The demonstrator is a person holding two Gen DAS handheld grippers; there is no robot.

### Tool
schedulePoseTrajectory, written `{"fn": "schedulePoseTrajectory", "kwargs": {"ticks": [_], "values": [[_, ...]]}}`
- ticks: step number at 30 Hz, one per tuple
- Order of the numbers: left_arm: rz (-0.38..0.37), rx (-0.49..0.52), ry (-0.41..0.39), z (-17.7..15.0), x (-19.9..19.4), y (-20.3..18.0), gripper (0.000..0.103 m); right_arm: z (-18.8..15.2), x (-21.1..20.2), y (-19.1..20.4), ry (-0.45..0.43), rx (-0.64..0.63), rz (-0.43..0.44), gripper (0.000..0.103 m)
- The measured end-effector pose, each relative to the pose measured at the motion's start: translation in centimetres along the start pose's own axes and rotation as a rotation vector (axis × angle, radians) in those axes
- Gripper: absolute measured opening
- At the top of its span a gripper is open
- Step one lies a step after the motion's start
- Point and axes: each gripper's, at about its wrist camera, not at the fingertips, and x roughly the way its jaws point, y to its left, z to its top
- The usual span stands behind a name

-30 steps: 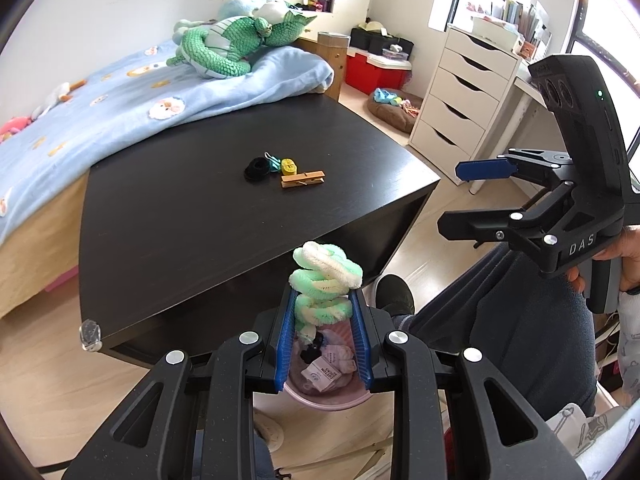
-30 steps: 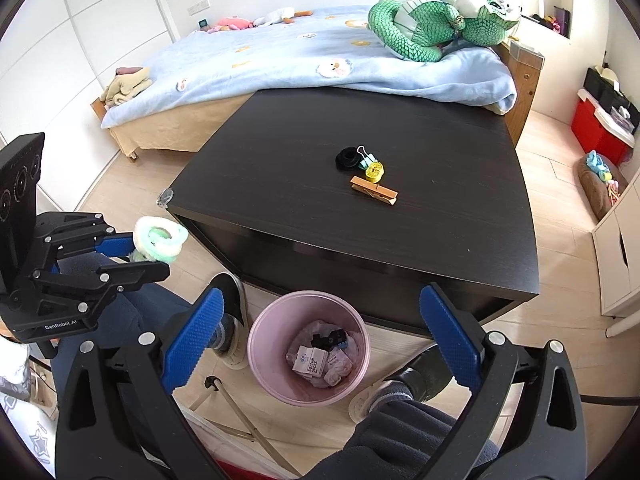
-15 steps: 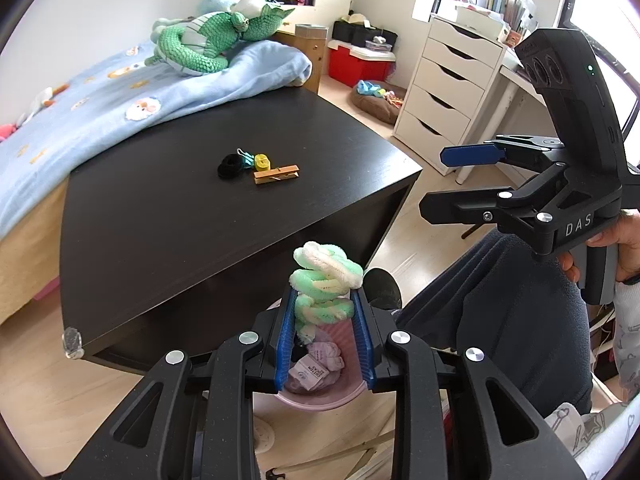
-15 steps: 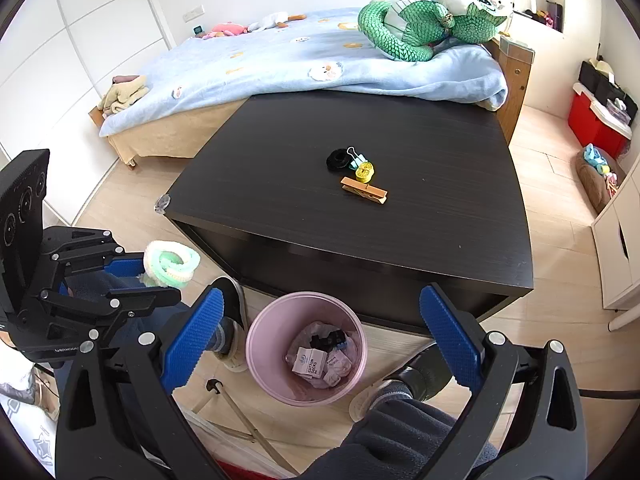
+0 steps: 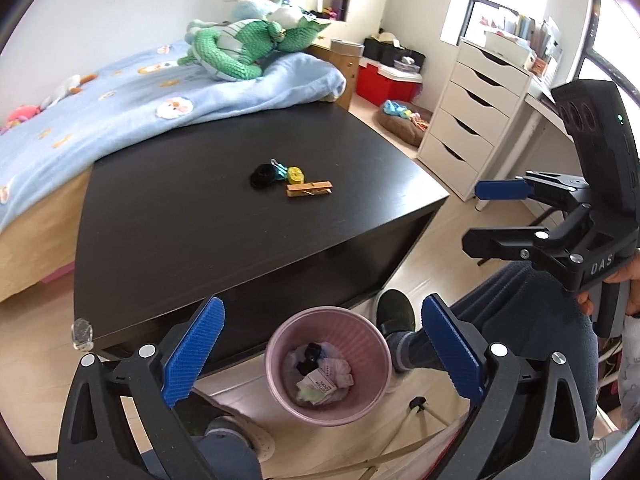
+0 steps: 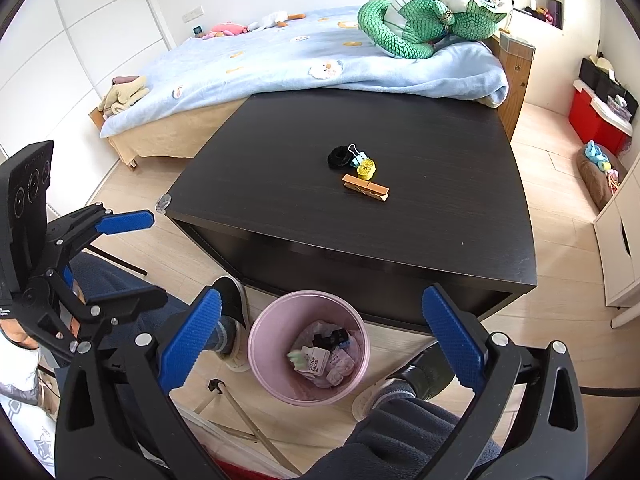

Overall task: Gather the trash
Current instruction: 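Reach the right gripper to the wooden clothespin and grasp it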

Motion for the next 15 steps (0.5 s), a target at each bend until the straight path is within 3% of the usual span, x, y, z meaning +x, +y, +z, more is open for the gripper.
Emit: {"fn": "schedulePoseTrajectory", "kwargs": {"ticks": [15], "values": [[0.013,-0.049,-0.022,0.5,0.3,1.6,0.095,0.5,0.9,0.6,0.016,-0.03,0.002,0.1]]}}
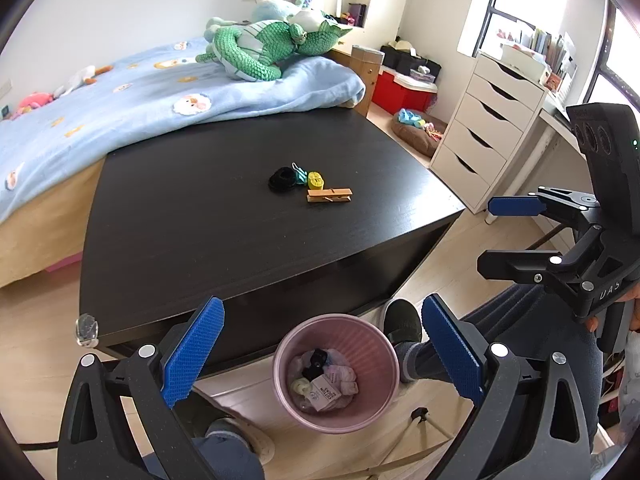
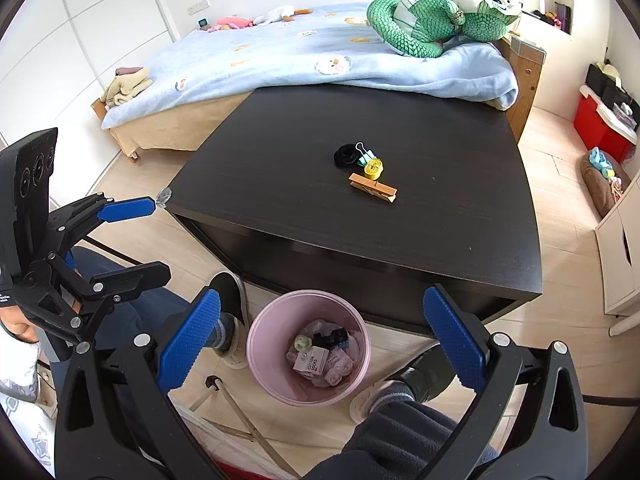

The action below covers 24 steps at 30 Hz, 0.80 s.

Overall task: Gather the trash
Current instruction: 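Reach the right gripper to the wooden clothespin and grasp it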

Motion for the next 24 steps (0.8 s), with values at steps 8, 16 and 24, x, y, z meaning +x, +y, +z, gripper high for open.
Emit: {"fn": "schedulePoseTrajectory", "kwargs": {"ticks": [8,16,24], "values": [[0.017,0.0,-0.023,1.1,0.0,0.9,0.095,1.8,0.9,-0.7,0.004,-0.031,0.007,0.1],[0.035,-0.001,-0.034,3.0,0.5,2.3,0.095,5.3,4.0,-2.4,0.045,-0.13,-0.027,0.1],[0.053,-0.004,-0.034,4.7,1.8,4.0,0.095,9.0,7.8,-3.4,0.101,-0.233,-0.029,0.1]]}}
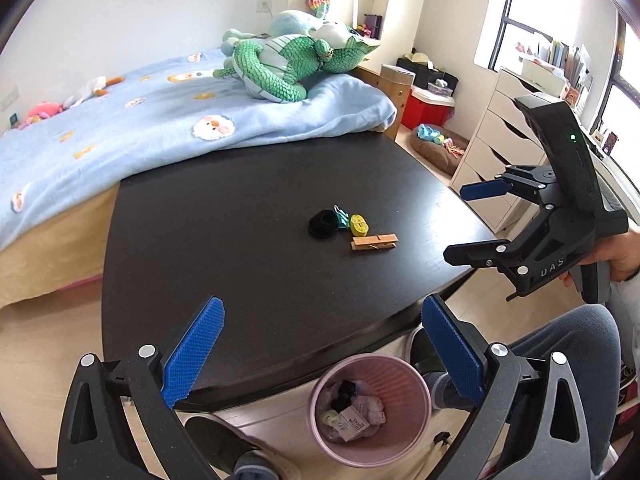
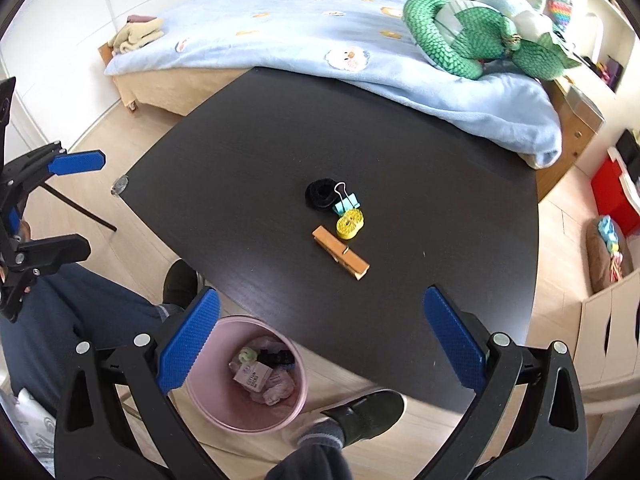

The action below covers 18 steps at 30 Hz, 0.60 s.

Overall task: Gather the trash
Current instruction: 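Reach the right gripper to the wooden clothespin and grasp it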

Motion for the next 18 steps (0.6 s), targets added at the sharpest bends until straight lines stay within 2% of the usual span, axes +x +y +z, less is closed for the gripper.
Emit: {"fn": "schedulePoseTrajectory", "kwargs": {"ticks": [12,14,15,18], "values": [[0.01,-0.011,0.046,0.7,3.4,2.1,0.095,2.8,6.6,-0.6,0.124,-0.138,0.014,0.099],[0.006,-0.01,0.053,0.5,3.8,2.3,0.095,2.8,7.5,-0.4,0.14,-0.169,0.015,0.089],[0.004,-0.012,0.058,0.4,4.1,2.4,0.095,2.8,8.0,-0.2,0.153,-0.176,0.018,0.08],[0.0,-0.023,0.066,0.2,4.6,2.8,0.095,2.9,9.1,-0.3,0.182,-0.188,0.021,0.069]]}}
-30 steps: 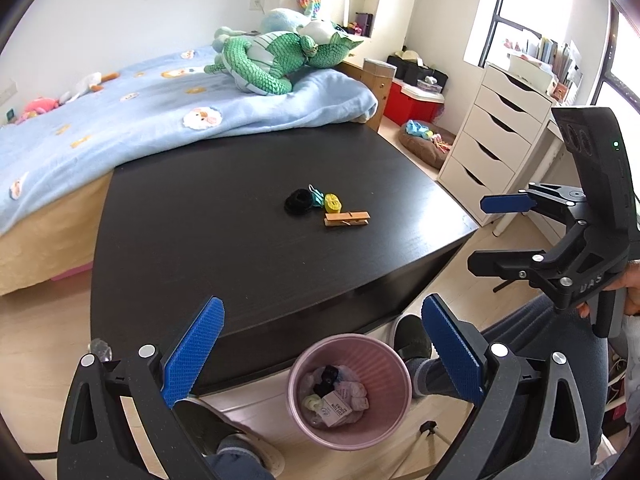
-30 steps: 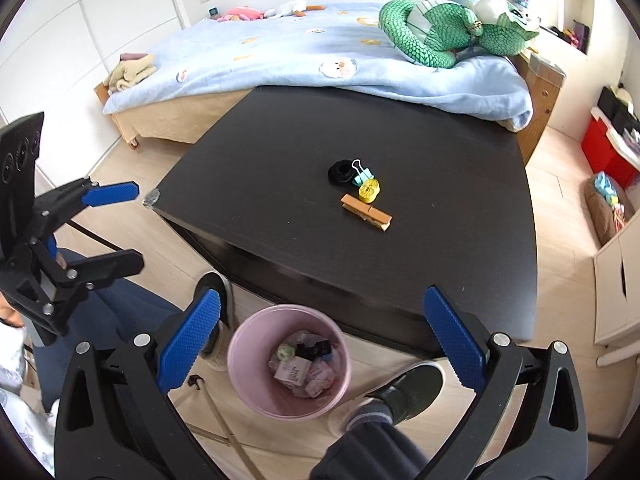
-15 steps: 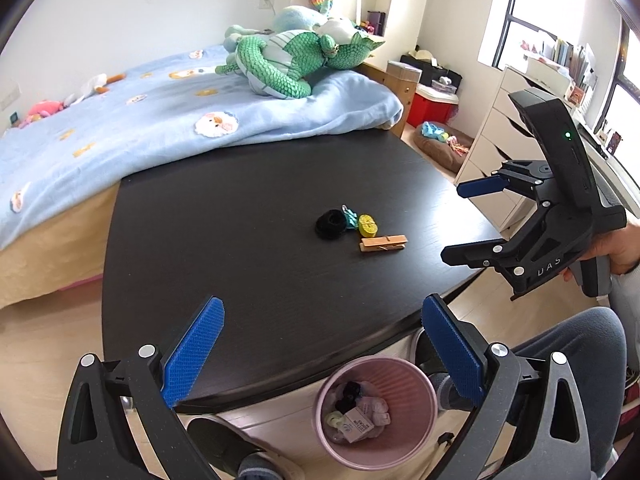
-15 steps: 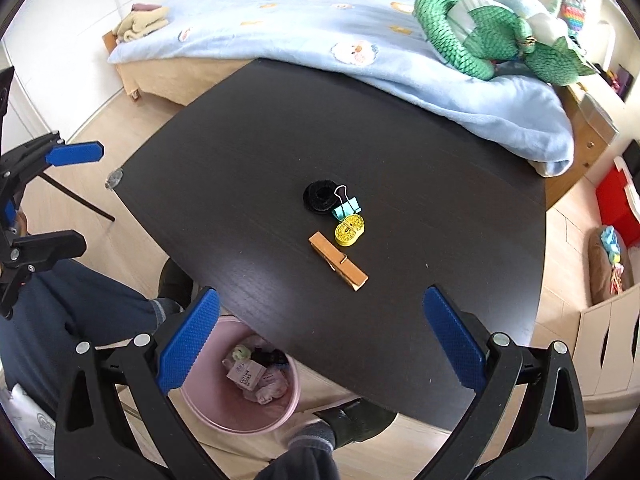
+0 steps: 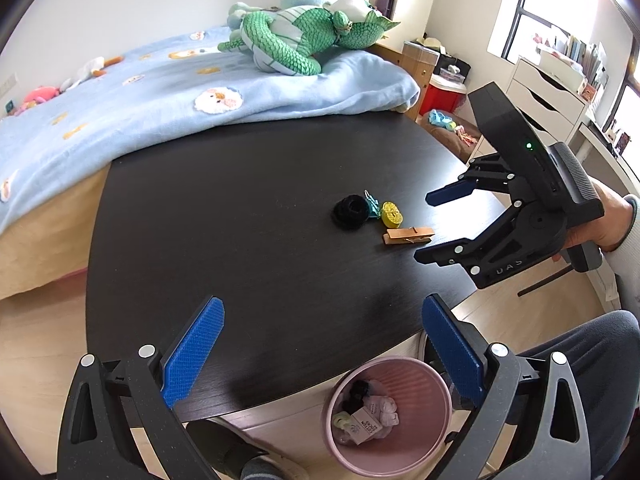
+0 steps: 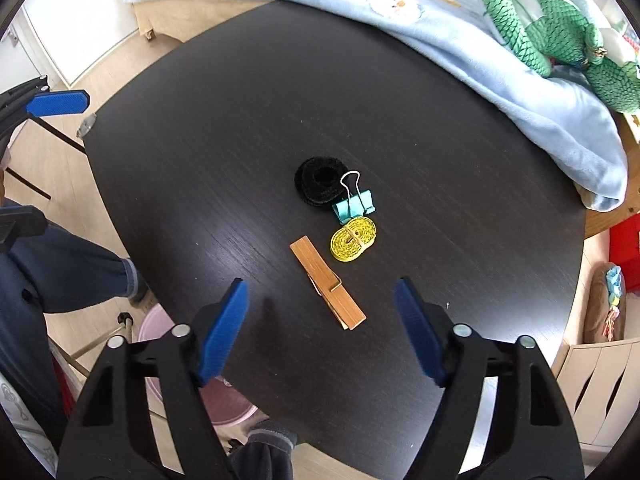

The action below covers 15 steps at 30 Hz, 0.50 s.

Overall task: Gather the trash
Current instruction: 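Reach the right gripper to the wooden clothespin and grasp it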

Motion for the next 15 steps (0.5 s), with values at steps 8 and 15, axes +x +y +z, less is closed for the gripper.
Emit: {"fn": "schedulePoseTrajectory", "kwargs": {"ticks": [8,15], "values": [[-0.01,-0.01,0.008,-0.3,0.4,0.3,0.095,0.0,1.5,0.0,0.034,-0.009,0.029,0.032],[-0.01,-0.005,0.004,-0.4,0.6,0.1,0.095,-0.5,1.3,0.4,0.024,-0.002,0.027,0.012]]}}
